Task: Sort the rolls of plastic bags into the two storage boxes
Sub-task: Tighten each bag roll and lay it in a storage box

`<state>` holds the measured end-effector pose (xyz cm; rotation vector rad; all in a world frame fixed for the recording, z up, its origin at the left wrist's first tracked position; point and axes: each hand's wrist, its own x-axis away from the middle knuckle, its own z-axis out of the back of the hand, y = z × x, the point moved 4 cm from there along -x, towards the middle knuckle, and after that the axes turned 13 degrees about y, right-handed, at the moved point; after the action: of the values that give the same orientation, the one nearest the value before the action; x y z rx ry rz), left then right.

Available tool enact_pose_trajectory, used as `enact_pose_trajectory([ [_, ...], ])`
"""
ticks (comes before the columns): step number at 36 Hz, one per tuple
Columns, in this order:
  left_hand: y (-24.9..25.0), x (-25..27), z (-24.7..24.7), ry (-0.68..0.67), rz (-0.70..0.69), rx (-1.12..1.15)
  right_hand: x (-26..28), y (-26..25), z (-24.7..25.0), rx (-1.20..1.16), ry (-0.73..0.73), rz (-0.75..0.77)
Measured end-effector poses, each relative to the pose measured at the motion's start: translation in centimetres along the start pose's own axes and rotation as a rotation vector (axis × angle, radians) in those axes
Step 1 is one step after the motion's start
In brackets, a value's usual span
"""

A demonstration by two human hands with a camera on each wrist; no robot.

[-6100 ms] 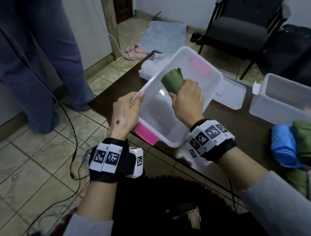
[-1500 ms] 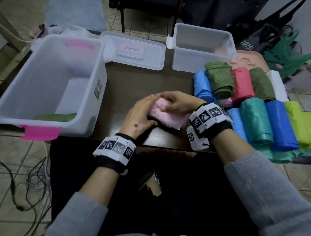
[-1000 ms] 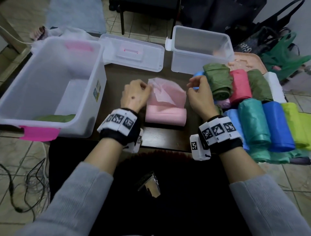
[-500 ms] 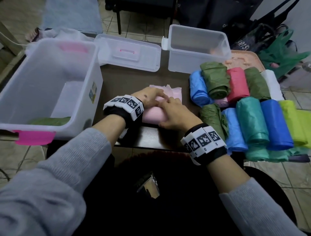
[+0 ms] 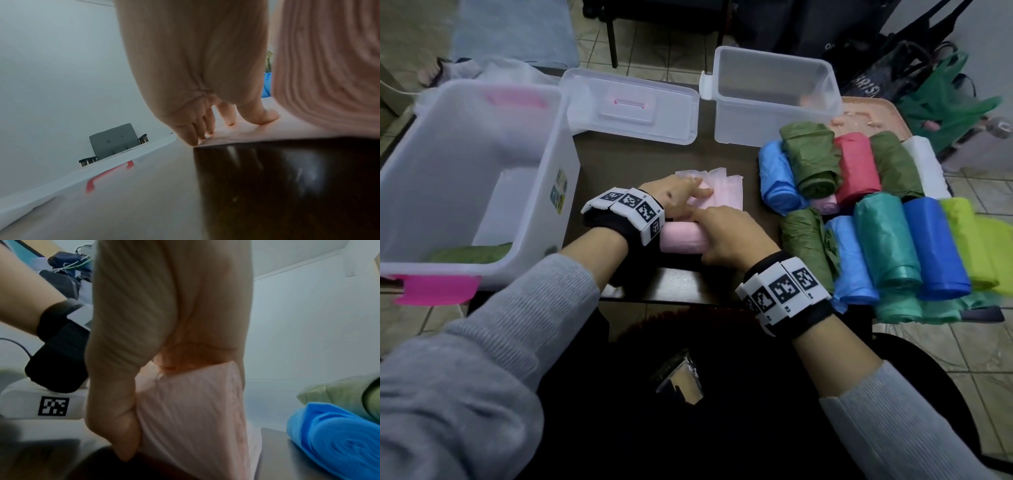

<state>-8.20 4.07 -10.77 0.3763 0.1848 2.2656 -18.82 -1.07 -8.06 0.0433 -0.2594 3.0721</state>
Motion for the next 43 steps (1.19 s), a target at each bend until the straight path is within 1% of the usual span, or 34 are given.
enact_pose_trajectory([
  [4, 0.2, 0.1, 0.2, 0.019, -0.013, -0.01, 0.6, 0.4, -0.6, -0.093, 0.009, -0.06],
  [7, 0.1, 0.0, 0.0, 0.013, -0.007, -0.016, 1.2, 1.1, -0.6, -0.195, 0.044, -0.126],
  [11, -0.2, -0.1, -0.1, 0.002, 0.022, 0.043, 1.2, 2.0, -0.5, -0.324, 0.021, -0.202],
  [13, -0.2, 0.1, 0.3, 0.072, 0.052, 0.157, 0.8, 2.3, -0.3, -0.363, -0.011, -0.219],
  [15, -0.1, 0.4, 1.1, 0.223, 0.047, 0.261, 0.4, 2.5, 0.0, -0.382, -0.044, -0.212],
  [17, 0.1, 1.0, 2.1, 0.382, 0.05, 0.312, -0.1, 2.6, 0.3, -0.397, -0.079, -0.204],
  [18, 0.2, 1.4, 2.5, 0.413, 0.078, 0.344, -0.2, 2.7, 0.4, -0.4, -0.093, -0.2],
  [19, 0.3, 1.8, 2.8, 0.4, 0.113, 0.375, -0.4, 2.7, 0.5, -0.4, -0.102, -0.194],
  [21, 0.2, 2.6, 2.9, 0.311, 0.158, 0.406, -0.6, 2.8, 0.5, -0.392, -0.117, -0.194],
  [24, 0.1, 3.6, 2.6, 0.197, 0.155, 0.412, -0.7, 3.2, 0.2, -0.379, -0.136, -0.216],
  [28, 0.1, 4.1, 2.1, 0.145, 0.142, 0.422, -0.9, 3.3, -0.3, -0.318, -0.187, -0.237],
  [30, 0.0, 3.8, 2.1, 0.131, 0.138, 0.414, -0.9, 3.2, -0.5, -0.24, -0.194, -0.242],
  [31, 0.0, 3.5, 2.0, 0.123, 0.141, 0.404, -0.9, 3.0, -0.4, -0.191, -0.16, -0.241],
  [34, -0.2, 2.6, 1.8, 0.091, 0.144, 0.353, -0.6, 2.0, 0.4, -0.044, 0.078, -0.207],
  [35, -0.3, 2.3, 1.8, 0.079, 0.143, 0.334, -0.5, 1.6, 0.5, -0.019, 0.13, -0.184],
  [39, -0.5, 1.5, 1.8, 0.031, 0.145, 0.321, 0.1, 0.8, -0.1, -0.041, 0.144, -0.162],
  [41, -0.7, 1.3, 1.9, 0.052, 0.162, 0.344, 0.1, 0.8, -0.2, -0.046, 0.142, -0.161],
  [43, -0.7, 1.3, 2.0, 0.115, 0.172, 0.364, 0.1, 0.9, -0.3, -0.04, 0.119, -0.14],
])
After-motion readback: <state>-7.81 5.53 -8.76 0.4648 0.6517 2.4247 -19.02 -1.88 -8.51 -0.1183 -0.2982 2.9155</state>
